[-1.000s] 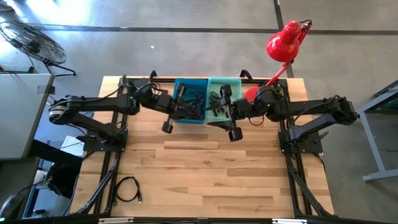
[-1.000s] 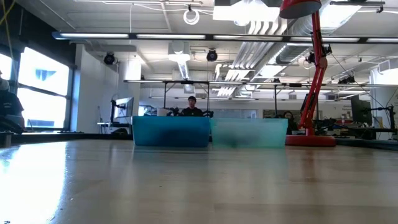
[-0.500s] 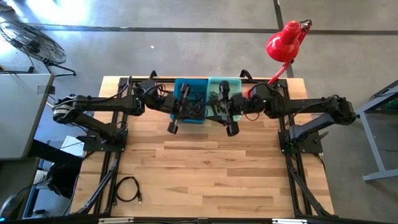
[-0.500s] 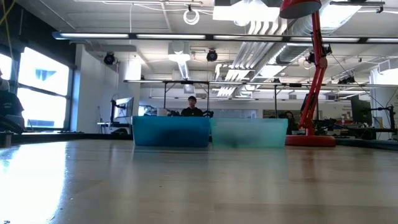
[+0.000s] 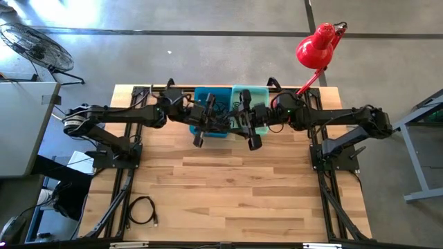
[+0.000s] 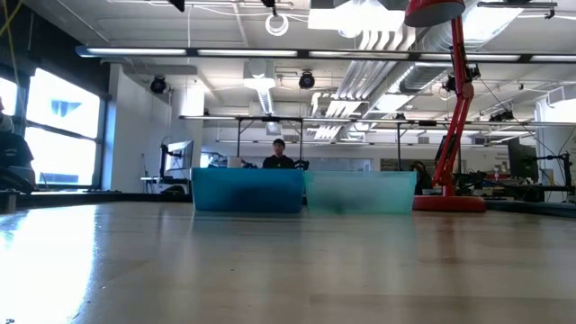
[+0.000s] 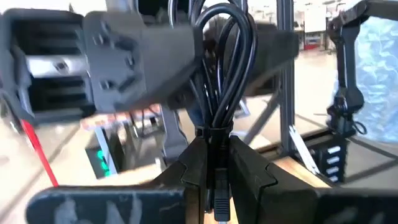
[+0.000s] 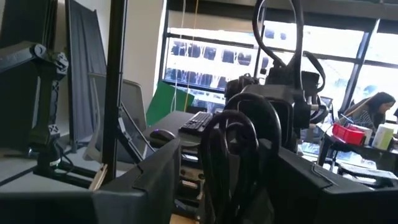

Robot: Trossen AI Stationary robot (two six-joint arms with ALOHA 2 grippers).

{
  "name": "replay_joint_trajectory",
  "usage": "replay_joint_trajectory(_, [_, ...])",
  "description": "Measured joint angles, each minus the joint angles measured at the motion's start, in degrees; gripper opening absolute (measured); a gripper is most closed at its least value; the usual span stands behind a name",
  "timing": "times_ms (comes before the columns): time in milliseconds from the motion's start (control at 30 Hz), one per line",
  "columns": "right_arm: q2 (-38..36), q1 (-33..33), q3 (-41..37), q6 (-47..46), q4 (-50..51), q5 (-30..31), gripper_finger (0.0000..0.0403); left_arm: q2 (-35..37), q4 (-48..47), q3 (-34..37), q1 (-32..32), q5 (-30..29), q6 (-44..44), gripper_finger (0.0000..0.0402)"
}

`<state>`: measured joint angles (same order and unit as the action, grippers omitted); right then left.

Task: Pick & Place USB Port
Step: Put the black USB cable into the green bin

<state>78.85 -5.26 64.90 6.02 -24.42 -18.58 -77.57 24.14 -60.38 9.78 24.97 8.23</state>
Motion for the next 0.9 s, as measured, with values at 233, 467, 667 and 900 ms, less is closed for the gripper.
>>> replay_joint_trajectory(233, [0.00, -1.82, 0.00, 0.36, 1.48, -2.66, 0.0063, -0.92, -0.72, 0.06, 0.00, -2.69, -1.01, 0.0042])
replay_joint_trajectory(467, [-0.22, -4.11, 0.04, 0.22, 2.95, -6.99, 0.0014, -0.12, -2.83, 0.09, 1.81, -3.05, -0.78, 0.0042])
replay_joint_trajectory(667, [-3.72, -5.09, 0.04, 0.90, 10.82, -5.10, 0.0013, 3.78, -9.08, 0.07, 5.12, -2.71, 3.69, 0.0042])
replay_joint_trajectory(900, [-8.22, -4.76, 0.00, 2.63, 20.60, -3.96, 0.0013, 10.52, -18.35, 0.00, 7.88, -4.69, 9.87, 0.0094])
